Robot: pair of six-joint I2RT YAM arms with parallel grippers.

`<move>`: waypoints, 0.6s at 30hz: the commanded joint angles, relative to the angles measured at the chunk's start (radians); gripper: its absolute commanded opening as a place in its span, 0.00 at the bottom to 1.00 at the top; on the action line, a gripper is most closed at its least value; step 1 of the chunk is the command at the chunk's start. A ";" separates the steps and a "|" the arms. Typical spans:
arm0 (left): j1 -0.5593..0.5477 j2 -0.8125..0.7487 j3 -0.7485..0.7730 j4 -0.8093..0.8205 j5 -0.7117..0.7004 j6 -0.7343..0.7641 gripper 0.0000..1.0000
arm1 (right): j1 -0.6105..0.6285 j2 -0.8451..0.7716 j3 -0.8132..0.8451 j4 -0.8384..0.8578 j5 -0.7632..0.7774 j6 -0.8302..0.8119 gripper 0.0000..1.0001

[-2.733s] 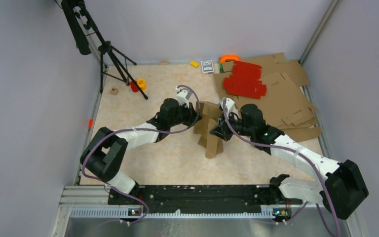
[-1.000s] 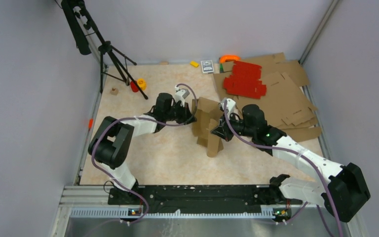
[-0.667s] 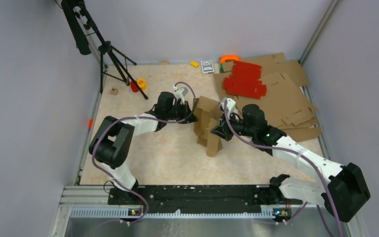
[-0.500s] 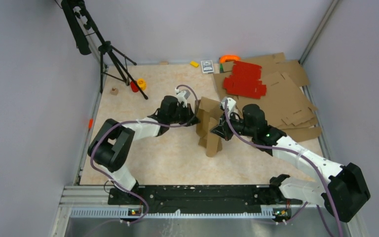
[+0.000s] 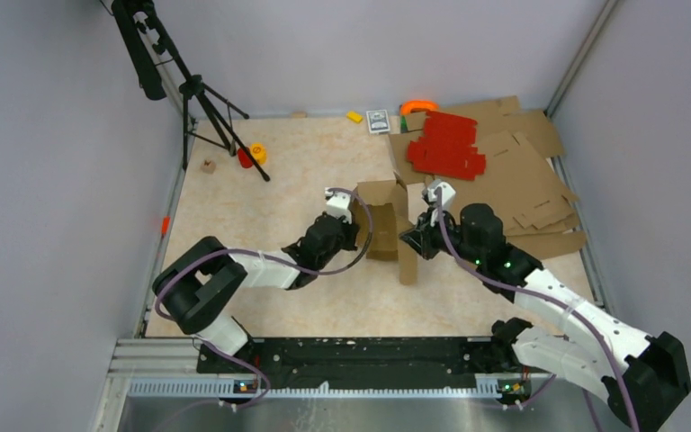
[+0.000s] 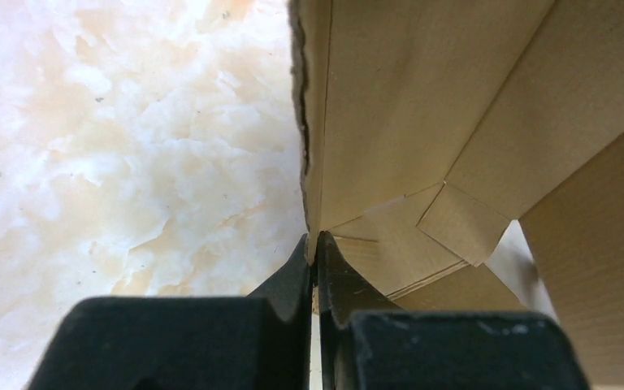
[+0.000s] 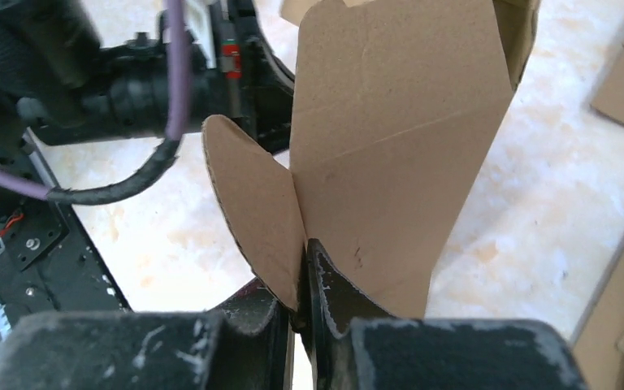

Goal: Fold the paper box

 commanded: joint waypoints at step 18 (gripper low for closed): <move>-0.115 0.041 0.067 0.093 -0.209 0.079 0.00 | 0.013 -0.061 -0.091 -0.064 0.002 0.152 0.00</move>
